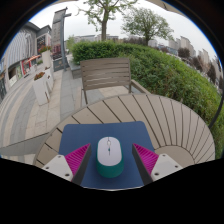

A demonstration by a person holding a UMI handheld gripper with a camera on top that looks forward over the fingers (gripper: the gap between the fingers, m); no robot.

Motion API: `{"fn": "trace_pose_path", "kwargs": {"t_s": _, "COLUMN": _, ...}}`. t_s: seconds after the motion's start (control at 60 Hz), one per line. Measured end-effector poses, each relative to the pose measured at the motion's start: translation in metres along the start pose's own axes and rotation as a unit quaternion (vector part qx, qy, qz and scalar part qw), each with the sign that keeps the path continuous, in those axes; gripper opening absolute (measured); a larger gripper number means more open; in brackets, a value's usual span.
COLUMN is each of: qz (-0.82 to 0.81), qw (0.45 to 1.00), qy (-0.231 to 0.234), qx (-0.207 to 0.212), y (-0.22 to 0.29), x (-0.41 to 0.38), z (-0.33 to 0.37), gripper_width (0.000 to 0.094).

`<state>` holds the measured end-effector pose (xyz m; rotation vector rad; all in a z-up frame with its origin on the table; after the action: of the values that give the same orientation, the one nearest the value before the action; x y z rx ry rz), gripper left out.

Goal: Arrange mouse

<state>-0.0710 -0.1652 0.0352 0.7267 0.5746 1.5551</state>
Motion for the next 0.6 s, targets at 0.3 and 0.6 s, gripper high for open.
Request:
{"fn": "trace_pose_path", "kwargs": {"t_s": 0.3, "qz": 0.009, "qw": 0.999, "qy": -0.018, "qx": -0.034, "y": 0.001, "x": 0.042, "z": 0.181, "gripper_width": 0.0849}}
{"fn": "trace_pose_path", "kwargs": {"t_s": 0.6, "qz": 0.04, "qw": 0.997, "qy": -0.034, "qx": -0.062, "y": -0.083, "x": 0.055, "z": 0.321, "gripper_width": 0.0851}}
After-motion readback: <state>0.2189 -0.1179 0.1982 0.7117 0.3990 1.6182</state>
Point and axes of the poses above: the point between the fingertips, and its own axes, seen from behind it with the camera up: x to the right, y up, z backward, against the way the camera looks, the point moved 5 cm from there along z, backward, against the way the camera looks, and after that the axes turned 10 degrees about -y, right-handed, at the moved point
